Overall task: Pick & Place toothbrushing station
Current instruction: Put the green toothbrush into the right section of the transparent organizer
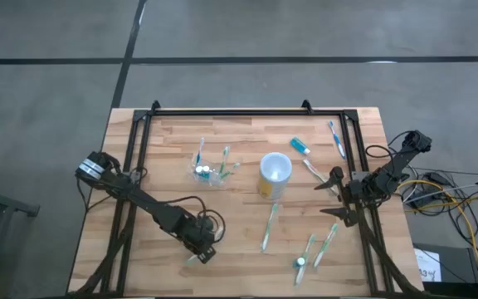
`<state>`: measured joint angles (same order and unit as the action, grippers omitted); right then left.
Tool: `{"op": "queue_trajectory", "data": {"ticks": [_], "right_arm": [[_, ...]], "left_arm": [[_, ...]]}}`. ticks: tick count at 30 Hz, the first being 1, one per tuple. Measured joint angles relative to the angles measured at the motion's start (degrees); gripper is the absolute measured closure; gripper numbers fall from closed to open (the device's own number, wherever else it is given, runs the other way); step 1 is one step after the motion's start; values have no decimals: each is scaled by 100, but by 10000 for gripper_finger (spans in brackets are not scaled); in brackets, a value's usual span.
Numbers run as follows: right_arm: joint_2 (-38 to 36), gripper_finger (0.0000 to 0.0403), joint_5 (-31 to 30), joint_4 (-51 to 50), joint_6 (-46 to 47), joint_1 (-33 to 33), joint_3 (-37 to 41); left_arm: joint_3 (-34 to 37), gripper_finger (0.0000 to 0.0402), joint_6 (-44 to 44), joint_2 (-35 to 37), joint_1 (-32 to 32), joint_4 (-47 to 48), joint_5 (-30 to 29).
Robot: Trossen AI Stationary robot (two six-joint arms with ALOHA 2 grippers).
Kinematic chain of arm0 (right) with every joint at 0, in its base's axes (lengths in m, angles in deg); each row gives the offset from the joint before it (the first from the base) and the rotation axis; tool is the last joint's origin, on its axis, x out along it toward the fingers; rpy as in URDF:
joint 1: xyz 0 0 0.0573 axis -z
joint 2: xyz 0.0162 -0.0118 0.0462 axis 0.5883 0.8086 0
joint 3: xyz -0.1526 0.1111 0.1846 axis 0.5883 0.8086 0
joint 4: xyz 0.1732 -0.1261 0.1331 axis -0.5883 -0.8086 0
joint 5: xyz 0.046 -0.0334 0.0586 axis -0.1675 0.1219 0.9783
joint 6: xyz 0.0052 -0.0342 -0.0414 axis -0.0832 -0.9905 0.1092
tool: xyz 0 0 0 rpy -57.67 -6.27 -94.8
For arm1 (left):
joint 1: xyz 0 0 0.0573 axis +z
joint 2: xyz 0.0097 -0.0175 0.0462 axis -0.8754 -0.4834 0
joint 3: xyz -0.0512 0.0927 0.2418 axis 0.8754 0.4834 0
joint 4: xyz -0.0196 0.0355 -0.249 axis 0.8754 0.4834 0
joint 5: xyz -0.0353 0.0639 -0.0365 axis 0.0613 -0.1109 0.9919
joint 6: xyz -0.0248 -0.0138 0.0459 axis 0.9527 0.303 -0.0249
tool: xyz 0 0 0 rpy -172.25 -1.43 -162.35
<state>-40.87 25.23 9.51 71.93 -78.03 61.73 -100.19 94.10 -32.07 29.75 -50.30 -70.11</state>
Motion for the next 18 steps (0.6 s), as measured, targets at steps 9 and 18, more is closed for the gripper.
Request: {"op": "queue_trajectory", "data": {"ticks": [9, 18], "right_arm": [[0, 53, 0, 0, 0, 0, -1], [0, 55, 0, 0, 0, 0, -1]], "left_arm": [[7, 367, 756, 182, -275, 764, 142], [-23, 359, 1316, 215, -362, 730, 171]]}}
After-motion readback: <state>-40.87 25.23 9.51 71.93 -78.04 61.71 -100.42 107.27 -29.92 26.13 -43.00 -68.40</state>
